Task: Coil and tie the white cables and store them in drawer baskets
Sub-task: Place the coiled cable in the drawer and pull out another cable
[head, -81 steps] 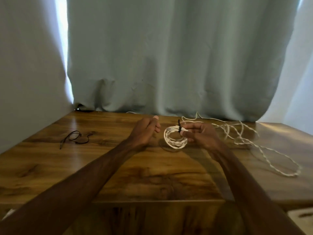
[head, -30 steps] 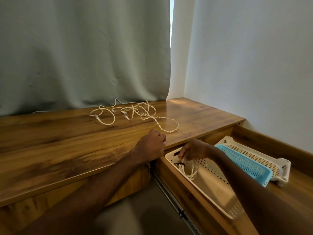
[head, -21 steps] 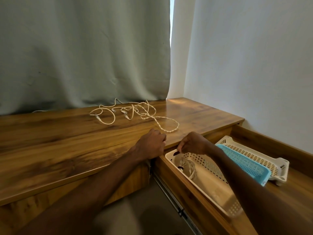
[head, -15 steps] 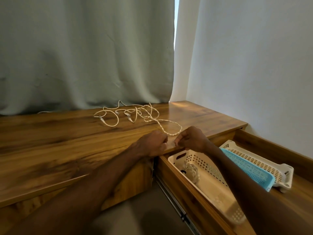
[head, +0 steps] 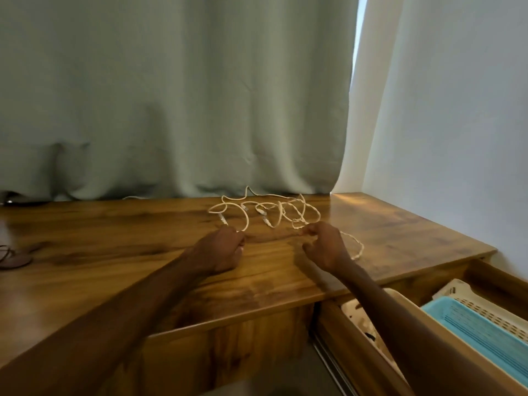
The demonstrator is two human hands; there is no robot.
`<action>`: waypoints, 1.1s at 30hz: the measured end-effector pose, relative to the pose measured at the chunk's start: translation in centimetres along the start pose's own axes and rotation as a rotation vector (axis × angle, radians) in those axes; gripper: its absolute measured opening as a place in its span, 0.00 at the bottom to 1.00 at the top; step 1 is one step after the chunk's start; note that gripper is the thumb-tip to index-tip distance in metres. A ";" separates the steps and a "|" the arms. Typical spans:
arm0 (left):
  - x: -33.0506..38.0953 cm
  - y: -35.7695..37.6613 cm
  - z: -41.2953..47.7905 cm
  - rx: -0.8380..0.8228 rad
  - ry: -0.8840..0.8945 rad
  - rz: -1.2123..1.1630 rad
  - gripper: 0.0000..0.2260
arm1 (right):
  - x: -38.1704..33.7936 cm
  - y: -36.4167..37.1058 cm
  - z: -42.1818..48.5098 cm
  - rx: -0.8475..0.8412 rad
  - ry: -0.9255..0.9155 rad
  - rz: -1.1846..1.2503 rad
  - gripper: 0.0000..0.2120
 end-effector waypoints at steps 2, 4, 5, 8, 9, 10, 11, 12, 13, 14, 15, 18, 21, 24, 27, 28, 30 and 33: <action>-2.1 0.7 -0.7 0.092 0.027 -0.072 0.10 | -0.6 1.0 1.7 0.063 -0.034 -0.029 0.15; -3.6 1.3 -0.9 0.188 0.045 -0.202 0.09 | -1.0 2.0 3.8 0.138 -0.091 -0.054 0.15; -4.2 1.5 -0.7 0.225 0.056 -0.236 0.07 | -1.2 2.5 4.8 0.167 -0.098 -0.065 0.17; -4.9 1.5 0.3 0.311 0.083 -0.227 0.05 | -1.4 3.6 7.7 0.180 0.032 -0.178 0.25; -5.2 1.6 0.7 0.338 0.091 -0.225 0.05 | -1.3 3.9 8.7 0.183 0.107 -0.256 0.27; -5.5 1.5 1.0 0.366 0.095 -0.221 0.05 | -1.1 4.0 9.4 0.181 0.183 -0.331 0.28; -5.8 1.6 1.4 0.391 0.099 -0.221 0.06 | -0.8 4.0 10.0 0.180 0.245 -0.388 0.29; -6.1 1.6 1.6 0.407 0.102 -0.214 0.06 | -0.2 4.1 10.5 0.160 0.293 -0.422 0.30; -6.4 1.6 2.0 0.421 0.109 -0.204 0.06 | 0.3 4.1 10.7 0.128 0.319 -0.432 0.32; -6.5 1.5 2.3 0.433 0.114 -0.194 0.06 | 0.9 4.3 10.8 0.071 0.324 -0.419 0.32; -6.5 1.4 2.5 0.444 0.113 -0.187 0.06 | 1.3 4.4 10.6 0.010 0.305 -0.386 0.29; -6.5 1.1 2.7 0.484 0.108 -0.174 0.05 | 1.2 4.9 9.2 -0.021 0.226 -0.275 0.15; -6.2 0.8 2.6 0.526 0.147 -0.147 0.08 | -0.5 5.1 7.6 0.072 0.155 -0.239 0.11; -5.7 0.6 2.2 0.527 0.194 -0.092 0.12 | -2.0 5.1 6.4 0.137 0.062 -0.168 0.07; -5.6 0.4 2.1 0.520 0.201 -0.059 0.16 | -2.9 4.4 5.7 0.209 -0.054 -0.231 0.12; -5.6 0.4 2.1 0.510 0.189 -0.060 0.16 | -2.9 3.9 5.7 0.254 -0.103 -0.295 0.15; -5.7 0.5 2.2 0.495 0.167 -0.066 0.18 | -2.3 2.5 6.2 0.329 -0.109 -0.437 0.26; -5.6 0.7 2.3 0.476 0.177 -0.047 0.23 | 0.1 0.9 8.8 0.175 0.136 -0.420 0.50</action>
Point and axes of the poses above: each hand's wrist, its own z-axis towards the middle knuckle, its own y-axis out of the palm, x = y × z, the point moved 2 cm from there along z, towards the middle knuckle, and after that the axes turned 12 degrees about -x, right-handed, at the moved point
